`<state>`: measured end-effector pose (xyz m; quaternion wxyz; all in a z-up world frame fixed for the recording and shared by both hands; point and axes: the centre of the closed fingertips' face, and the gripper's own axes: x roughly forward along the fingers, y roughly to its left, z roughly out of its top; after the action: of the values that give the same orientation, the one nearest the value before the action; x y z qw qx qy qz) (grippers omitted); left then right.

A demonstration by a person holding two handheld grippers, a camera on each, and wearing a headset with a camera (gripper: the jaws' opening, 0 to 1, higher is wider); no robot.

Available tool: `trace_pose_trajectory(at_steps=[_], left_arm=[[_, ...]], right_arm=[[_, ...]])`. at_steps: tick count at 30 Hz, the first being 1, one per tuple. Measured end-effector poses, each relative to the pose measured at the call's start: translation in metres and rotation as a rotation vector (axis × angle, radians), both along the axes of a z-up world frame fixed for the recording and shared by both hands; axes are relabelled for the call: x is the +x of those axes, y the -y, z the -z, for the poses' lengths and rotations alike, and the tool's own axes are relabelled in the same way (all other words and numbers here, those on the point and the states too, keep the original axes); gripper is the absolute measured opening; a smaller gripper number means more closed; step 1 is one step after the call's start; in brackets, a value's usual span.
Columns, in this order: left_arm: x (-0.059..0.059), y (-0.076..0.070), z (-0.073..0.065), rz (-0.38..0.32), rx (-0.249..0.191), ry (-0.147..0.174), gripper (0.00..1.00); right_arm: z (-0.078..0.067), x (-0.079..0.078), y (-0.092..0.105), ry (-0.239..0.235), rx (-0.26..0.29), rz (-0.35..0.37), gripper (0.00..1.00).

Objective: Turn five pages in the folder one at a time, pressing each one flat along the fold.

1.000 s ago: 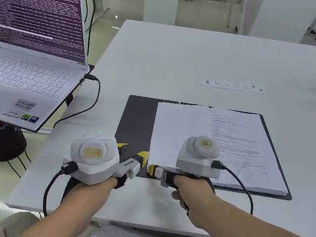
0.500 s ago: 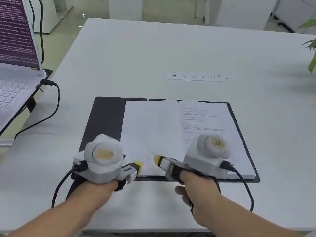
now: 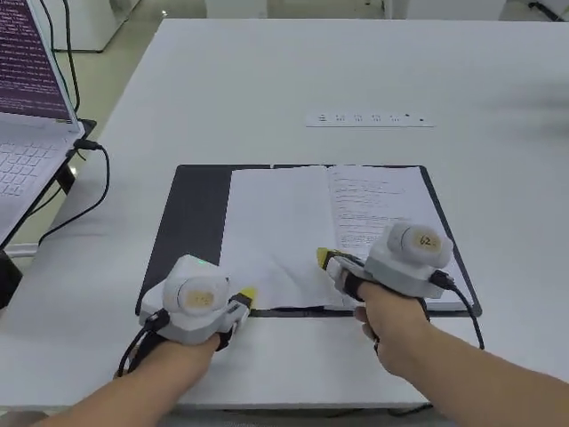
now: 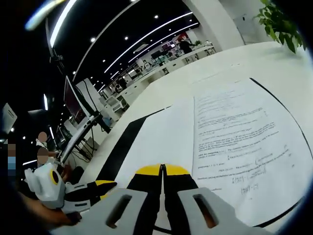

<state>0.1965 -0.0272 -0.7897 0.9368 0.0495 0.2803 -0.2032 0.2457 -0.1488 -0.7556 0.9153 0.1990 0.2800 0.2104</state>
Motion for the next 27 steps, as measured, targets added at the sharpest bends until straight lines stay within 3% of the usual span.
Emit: trace_pose_trajectory(at_steps=[7,15,16,19,27], left_arm=[[0.001,-0.001,0.000,-0.013,-0.018,0.004,0.25],[0.002,-0.001,0.000,-0.013,-0.021,0.013,0.25],[0.002,-0.001,0.000,-0.012,-0.021,0.012,0.25],[0.003,-0.001,0.002,-0.016,-0.026,0.014,0.25],[0.004,-0.002,0.003,-0.017,-0.030,0.016,0.25]], right_arm=[[0.003,0.034,0.008,0.038,-0.054,-0.026,0.00],[0.021,0.069,0.012,0.023,-0.105,-0.044,0.00],[0.018,0.071,0.010,0.036,-0.088,-0.048,0.00],[0.017,0.080,0.009,0.047,-0.116,-0.037,0.00],[0.014,0.101,0.011,0.043,-0.077,0.001,0.00]])
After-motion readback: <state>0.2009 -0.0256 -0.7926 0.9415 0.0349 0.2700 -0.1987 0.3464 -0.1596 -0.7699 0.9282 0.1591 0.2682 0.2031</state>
